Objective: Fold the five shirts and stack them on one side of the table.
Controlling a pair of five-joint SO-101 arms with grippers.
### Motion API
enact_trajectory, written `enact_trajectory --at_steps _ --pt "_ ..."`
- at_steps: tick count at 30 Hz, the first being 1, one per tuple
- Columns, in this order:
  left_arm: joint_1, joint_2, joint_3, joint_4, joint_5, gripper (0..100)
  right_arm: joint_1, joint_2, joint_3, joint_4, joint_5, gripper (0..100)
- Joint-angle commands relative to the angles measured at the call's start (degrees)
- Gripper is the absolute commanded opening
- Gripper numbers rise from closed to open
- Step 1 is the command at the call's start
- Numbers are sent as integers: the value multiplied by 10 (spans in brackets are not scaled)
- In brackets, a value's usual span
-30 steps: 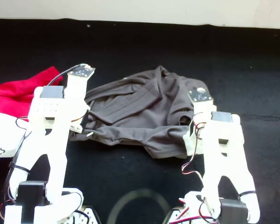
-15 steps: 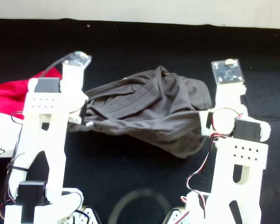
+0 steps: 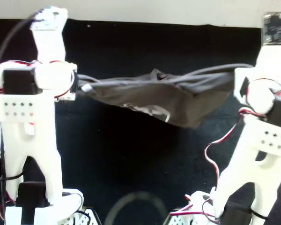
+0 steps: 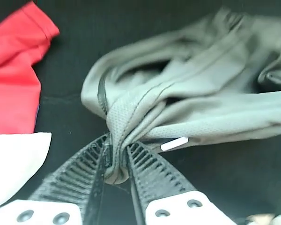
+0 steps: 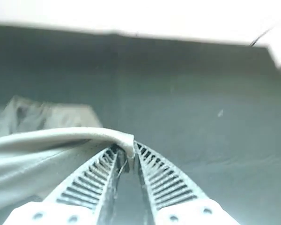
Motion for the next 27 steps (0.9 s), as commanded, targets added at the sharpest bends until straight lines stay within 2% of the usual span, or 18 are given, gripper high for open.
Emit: enact_trajectory --at_steps 1,6,11,15,20,23,27 --pt "20 -7 -64 7 30 10 12 3 -124 25 4 5" --pt "67 -16 -40 11 31 10 12 9 -144 70 2 5" --pt "78 -11 163 0 33 10 11 2 -46 73 2 5" --pt "79 -4 320 -84 33 10 -3 -12 51 68 4 5" --pt "80 -5 462 -182 31 12 -37 -131 234 -1 3 5" --pt "79 -3 514 -207 -15 21 -38 -199 376 -51 4 5" --pt "75 -3 547 -206 -61 154 -38 -265 519 -101 5 5"
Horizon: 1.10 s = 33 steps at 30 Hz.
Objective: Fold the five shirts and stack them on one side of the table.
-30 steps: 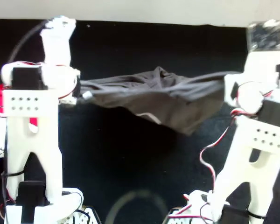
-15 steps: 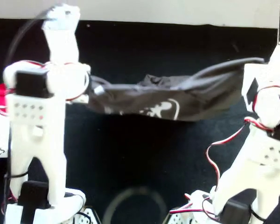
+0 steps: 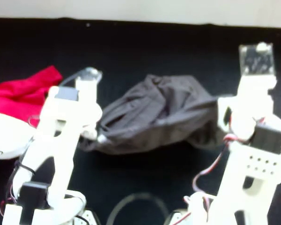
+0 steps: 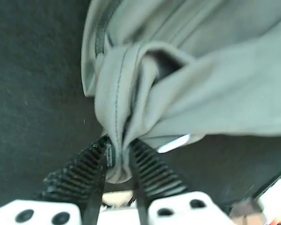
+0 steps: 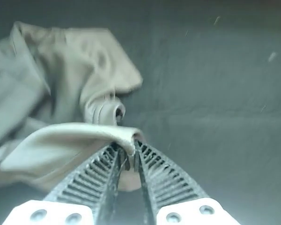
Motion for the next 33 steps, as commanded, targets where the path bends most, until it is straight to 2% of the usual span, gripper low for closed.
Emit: enact_trajectory --at_steps 1,5,10,15,19,23,25,28,33 --pt "3 -6 12 -4 -39 188 -6 -59 106 -39 5 5" --pt "-16 -13 -45 40 -55 195 -6 -73 130 -41 5 5" --pt "-7 -34 -133 105 -92 189 -6 -75 129 -40 5 5" --pt "10 -34 -47 104 -168 189 -6 -75 129 -39 4 5" --pt "7 -39 83 41 -246 188 -6 -76 128 -39 4 5" --pt "7 -39 171 -49 -261 188 -6 -76 128 -39 4 5" --pt "0 -36 191 -115 -239 188 -6 -76 128 -38 4 5" --pt "-22 -35 194 -191 -170 192 -6 -76 128 -37 4 5" --pt "-23 -36 193 -217 -131 192 -6 -76 130 -37 4 5"
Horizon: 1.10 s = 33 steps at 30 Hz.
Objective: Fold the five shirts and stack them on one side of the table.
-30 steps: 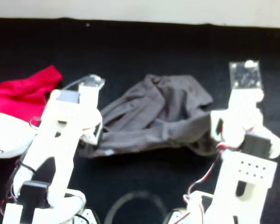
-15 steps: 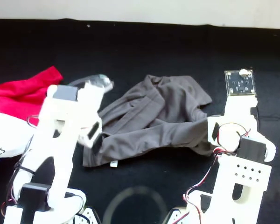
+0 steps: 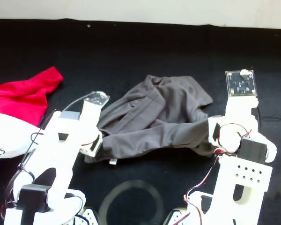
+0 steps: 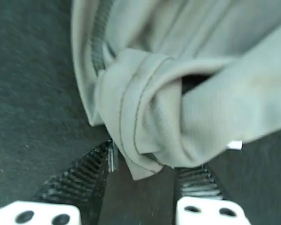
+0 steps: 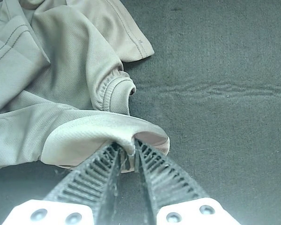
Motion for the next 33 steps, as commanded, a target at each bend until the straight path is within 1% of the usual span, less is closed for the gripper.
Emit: enact_trajectory --at_steps 1,19,22,24,26,28,29,31,33 --pt "-5 -16 0 -12 14 192 -4 -15 0 -6 4 5" --pt "-6 -13 51 -16 11 193 -7 -15 0 -6 5 5" --pt "-6 14 51 -34 11 191 -7 -15 0 -6 4 5" --pt "-6 44 28 -34 11 184 -7 -15 0 -6 3 5" --pt "-7 63 8 -34 11 130 -7 -15 0 -6 3 5" --pt "-6 66 -5 -34 13 33 -7 -15 0 -6 3 5" --pt "-6 62 -9 -34 14 2 -7 -15 1 -7 3 5" --pt "-6 46 -15 -33 14 17 -7 -15 3 -9 3 5" --pt "-6 19 -21 -24 14 7 -7 -11 4 -9 3 5"
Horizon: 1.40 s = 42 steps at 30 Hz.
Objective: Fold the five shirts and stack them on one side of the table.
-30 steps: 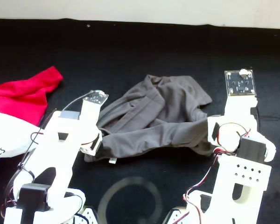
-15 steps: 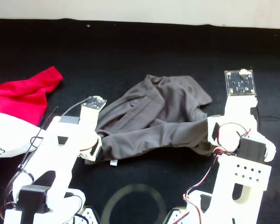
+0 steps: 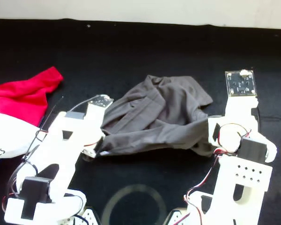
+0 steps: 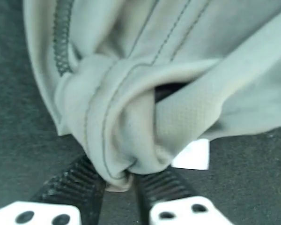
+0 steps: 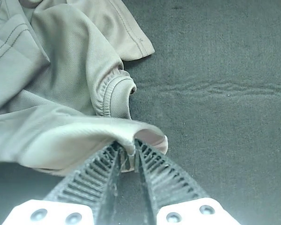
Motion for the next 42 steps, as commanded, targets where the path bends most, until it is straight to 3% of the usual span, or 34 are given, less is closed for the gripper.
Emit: enact_trajectory --at_steps 1,9,14,23,27,34,42 --pt "-9 -48 -28 18 3 8 -7 -10 0 -9 3 5" --pt "-9 -201 -189 195 3 8 -5 -8 -14 -68 3 5" --pt "-9 -219 -340 289 23 8 -4 -8 -106 -51 2 5" --pt "-12 -78 -713 439 102 8 16 172 -480 61 2 5" --pt "-10 -52 -829 444 105 8 17 265 -680 148 2 5" --pt "-19 -73 -876 445 105 8 19 359 -929 239 3 5" --pt "-22 -169 -798 444 105 8 19 361 -1005 247 3 5"
